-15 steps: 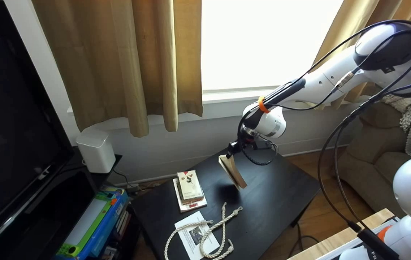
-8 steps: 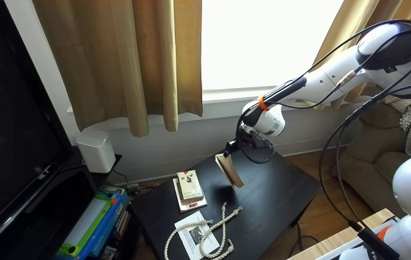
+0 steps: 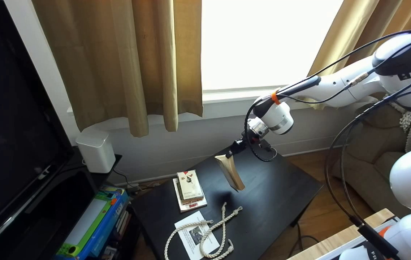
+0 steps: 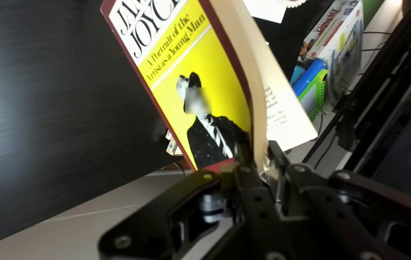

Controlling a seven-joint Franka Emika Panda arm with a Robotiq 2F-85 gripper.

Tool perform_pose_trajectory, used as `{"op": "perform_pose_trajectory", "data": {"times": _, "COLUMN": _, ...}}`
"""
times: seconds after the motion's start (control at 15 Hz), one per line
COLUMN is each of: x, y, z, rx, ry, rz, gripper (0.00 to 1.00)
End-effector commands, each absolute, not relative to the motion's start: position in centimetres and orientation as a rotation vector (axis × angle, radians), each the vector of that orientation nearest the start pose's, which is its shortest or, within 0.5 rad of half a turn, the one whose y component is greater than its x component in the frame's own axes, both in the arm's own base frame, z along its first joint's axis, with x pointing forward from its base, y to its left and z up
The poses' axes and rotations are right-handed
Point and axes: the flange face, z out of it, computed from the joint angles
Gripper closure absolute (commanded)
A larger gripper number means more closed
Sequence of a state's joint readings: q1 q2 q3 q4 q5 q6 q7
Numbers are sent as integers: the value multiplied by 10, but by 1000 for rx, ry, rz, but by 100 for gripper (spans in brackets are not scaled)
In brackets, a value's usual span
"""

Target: Flip the brown and yellow book over

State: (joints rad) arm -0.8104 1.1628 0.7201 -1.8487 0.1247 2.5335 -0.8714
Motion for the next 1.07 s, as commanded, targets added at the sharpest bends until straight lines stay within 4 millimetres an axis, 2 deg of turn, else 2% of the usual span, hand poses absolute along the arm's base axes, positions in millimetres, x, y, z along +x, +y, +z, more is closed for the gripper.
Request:
{"op": "perform_pose_trajectory", "data": {"times": 0.0, "x": 582, "y": -38, "z": -11, "rx": -2167, "ry": -445, "rz": -136, "gripper": 96}}
{"op": "perform_pose_trajectory", "data": {"times": 0.47, "x": 581, "y": -57, "z": -53, "rx": -2062, "ry": -435, "rz": -77, "gripper": 96}}
{"op": "perform_pose_trajectory", "data": {"times": 1.0, "x": 584, "y": -85, "z": -72, "rx": -1994, "ry": -439, "rz": -64, "gripper": 96}}
